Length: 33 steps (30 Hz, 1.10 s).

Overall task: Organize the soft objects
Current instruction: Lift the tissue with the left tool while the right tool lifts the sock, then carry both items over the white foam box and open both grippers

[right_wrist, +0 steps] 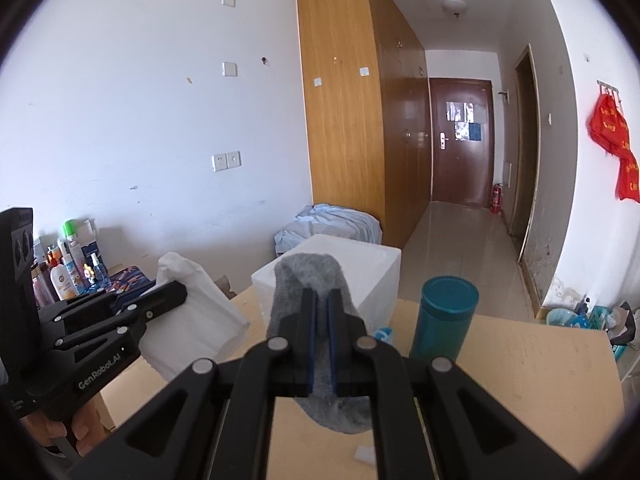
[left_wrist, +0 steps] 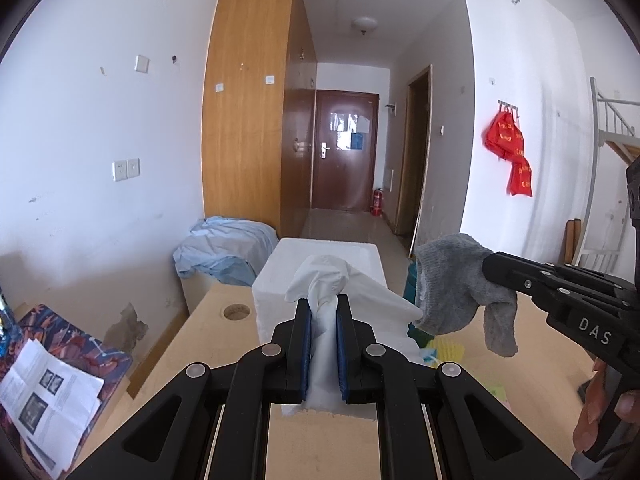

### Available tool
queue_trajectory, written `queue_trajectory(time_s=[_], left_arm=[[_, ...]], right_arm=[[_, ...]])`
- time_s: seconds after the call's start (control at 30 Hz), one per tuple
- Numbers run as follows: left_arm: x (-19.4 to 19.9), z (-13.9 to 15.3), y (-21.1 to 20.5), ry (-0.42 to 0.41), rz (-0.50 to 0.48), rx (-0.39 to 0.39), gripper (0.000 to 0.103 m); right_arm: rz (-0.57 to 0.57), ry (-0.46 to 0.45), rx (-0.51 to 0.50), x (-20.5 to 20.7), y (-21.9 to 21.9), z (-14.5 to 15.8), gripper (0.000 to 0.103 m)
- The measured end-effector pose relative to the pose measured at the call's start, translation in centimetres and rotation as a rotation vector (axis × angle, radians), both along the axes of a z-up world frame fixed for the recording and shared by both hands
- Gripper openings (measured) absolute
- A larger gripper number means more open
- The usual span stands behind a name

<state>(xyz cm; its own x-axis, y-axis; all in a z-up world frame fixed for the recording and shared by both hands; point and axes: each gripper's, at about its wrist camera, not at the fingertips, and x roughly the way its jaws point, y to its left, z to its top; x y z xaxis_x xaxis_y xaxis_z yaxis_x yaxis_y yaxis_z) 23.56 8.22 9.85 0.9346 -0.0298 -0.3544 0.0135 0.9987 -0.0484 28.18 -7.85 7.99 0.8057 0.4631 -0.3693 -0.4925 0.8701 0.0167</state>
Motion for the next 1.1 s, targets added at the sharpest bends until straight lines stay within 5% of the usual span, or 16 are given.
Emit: queue_trajectory(time_s=[1.1], left_arm=[[15.0,1.2,1.9,0.029,0.020,-0.007,0.011]], right_arm=[[-0.006,0.048,0.007,13.0,2.3,0.0,0.008]])
